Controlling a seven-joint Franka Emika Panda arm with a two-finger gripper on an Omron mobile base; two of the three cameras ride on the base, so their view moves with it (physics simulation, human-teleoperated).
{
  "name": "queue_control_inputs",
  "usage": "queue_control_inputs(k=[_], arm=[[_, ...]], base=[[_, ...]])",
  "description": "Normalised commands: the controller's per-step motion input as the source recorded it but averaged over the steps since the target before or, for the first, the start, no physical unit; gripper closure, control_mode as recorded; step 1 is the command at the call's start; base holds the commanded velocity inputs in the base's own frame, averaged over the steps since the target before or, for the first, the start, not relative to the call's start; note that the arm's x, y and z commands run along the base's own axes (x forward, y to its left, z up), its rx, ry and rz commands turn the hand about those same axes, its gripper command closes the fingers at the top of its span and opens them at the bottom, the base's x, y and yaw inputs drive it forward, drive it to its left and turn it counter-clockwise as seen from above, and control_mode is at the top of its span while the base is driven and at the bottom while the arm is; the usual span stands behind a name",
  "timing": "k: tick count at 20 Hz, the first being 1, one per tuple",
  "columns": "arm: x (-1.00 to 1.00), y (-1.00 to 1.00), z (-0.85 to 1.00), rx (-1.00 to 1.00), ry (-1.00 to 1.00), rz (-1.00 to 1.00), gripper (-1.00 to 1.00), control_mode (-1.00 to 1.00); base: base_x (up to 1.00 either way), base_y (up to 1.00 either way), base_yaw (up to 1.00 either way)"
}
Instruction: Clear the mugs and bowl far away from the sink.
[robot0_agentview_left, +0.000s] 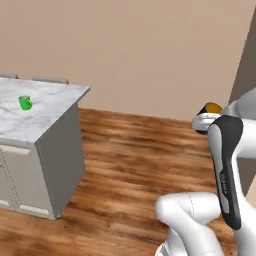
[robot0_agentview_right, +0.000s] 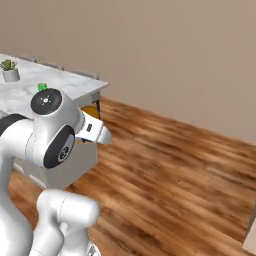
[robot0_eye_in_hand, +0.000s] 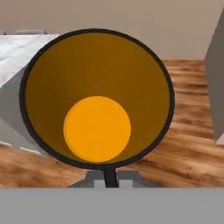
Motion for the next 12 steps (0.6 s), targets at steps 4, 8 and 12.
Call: queue_control_inputs(k=[4, 8, 12], arm=[[0.00, 0.00, 0.00, 0.00, 0.00, 0.00, 1.00, 1.00], [0.00, 0.00, 0.00, 0.00, 0.00, 0.00, 1.00, 1.00], [0.00, 0.00, 0.00, 0.00, 0.00, 0.00, 1.00, 1.00]], base=[[0.56, -0.19, 0.83], [1.00, -0.45, 0.45], [1.00, -0.17, 0.20]])
